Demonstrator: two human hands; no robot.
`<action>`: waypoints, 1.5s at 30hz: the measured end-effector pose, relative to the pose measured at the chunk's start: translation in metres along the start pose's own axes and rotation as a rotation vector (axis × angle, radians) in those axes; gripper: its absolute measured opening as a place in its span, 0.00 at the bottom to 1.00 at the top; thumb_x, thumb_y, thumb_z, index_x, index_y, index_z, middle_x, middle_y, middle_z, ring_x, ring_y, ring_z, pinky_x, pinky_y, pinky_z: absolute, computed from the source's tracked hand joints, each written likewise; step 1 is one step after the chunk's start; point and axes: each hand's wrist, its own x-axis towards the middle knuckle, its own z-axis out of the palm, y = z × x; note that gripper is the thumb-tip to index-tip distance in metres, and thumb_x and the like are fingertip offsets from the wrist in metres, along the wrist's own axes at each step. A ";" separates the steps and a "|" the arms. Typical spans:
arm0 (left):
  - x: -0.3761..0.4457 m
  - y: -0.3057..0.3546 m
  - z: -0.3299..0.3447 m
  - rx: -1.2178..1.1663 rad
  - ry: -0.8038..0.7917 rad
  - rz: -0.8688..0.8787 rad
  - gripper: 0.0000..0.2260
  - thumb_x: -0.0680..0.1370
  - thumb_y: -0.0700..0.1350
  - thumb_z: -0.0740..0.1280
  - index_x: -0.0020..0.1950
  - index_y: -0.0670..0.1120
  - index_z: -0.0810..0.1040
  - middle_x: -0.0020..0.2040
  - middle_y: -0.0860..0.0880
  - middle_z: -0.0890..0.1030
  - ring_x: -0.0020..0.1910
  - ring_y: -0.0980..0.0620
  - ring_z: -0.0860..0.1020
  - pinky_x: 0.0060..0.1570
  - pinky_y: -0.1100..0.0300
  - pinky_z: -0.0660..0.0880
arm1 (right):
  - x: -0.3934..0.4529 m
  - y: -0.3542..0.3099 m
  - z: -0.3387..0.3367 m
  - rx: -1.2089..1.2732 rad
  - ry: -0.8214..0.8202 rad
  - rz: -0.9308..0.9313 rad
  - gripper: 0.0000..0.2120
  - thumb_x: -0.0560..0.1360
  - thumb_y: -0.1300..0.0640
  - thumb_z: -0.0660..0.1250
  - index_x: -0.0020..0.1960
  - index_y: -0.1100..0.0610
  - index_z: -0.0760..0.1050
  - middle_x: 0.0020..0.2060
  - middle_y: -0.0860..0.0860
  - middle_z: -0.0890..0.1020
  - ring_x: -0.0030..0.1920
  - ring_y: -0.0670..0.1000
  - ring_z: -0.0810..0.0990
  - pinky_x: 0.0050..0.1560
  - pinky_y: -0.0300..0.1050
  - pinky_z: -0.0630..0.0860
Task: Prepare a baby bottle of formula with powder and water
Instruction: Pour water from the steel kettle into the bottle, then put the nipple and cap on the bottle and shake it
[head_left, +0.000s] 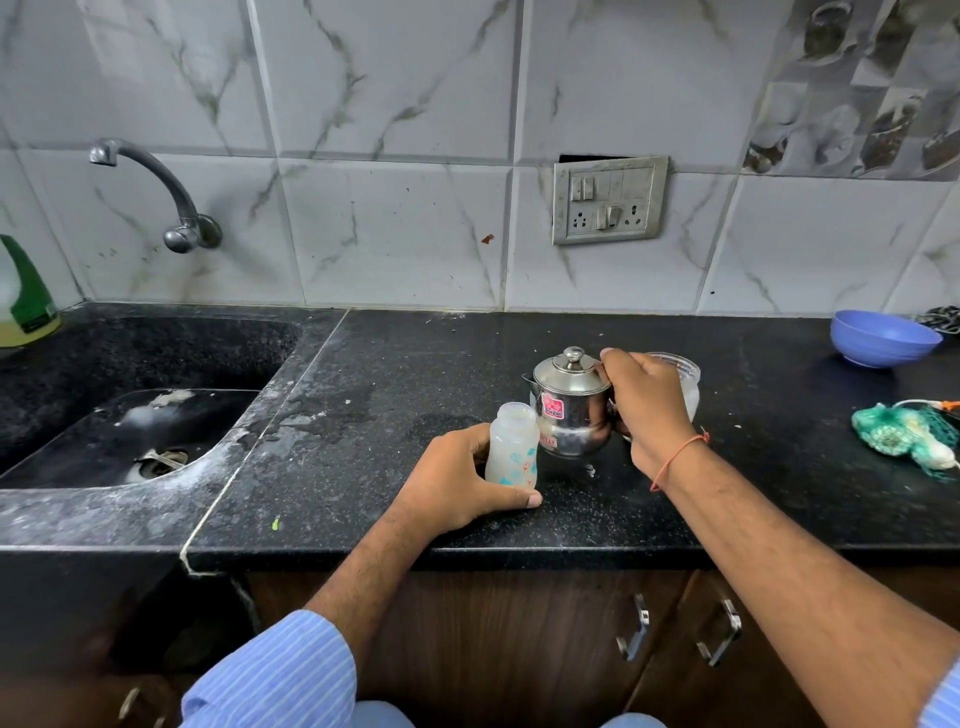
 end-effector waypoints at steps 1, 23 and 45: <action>-0.001 0.000 0.000 -0.003 -0.001 -0.001 0.30 0.64 0.58 0.89 0.63 0.58 0.86 0.54 0.64 0.89 0.54 0.67 0.85 0.60 0.56 0.84 | 0.000 0.002 0.002 0.013 0.008 0.012 0.15 0.80 0.53 0.66 0.35 0.52 0.72 0.23 0.49 0.72 0.27 0.48 0.68 0.32 0.41 0.62; -0.003 -0.003 0.001 -0.029 -0.006 0.033 0.34 0.64 0.60 0.89 0.68 0.57 0.85 0.57 0.63 0.88 0.58 0.68 0.84 0.63 0.58 0.83 | 0.039 0.034 0.078 0.099 -0.121 0.115 0.15 0.83 0.48 0.67 0.45 0.58 0.82 0.41 0.53 0.83 0.45 0.53 0.77 0.48 0.50 0.74; -0.001 -0.005 0.001 -0.045 0.003 0.054 0.32 0.64 0.61 0.88 0.65 0.56 0.85 0.58 0.64 0.87 0.60 0.67 0.83 0.65 0.56 0.82 | 0.042 0.040 0.123 -0.093 -0.414 0.108 0.19 0.83 0.42 0.65 0.47 0.56 0.83 0.43 0.52 0.86 0.47 0.53 0.82 0.53 0.51 0.77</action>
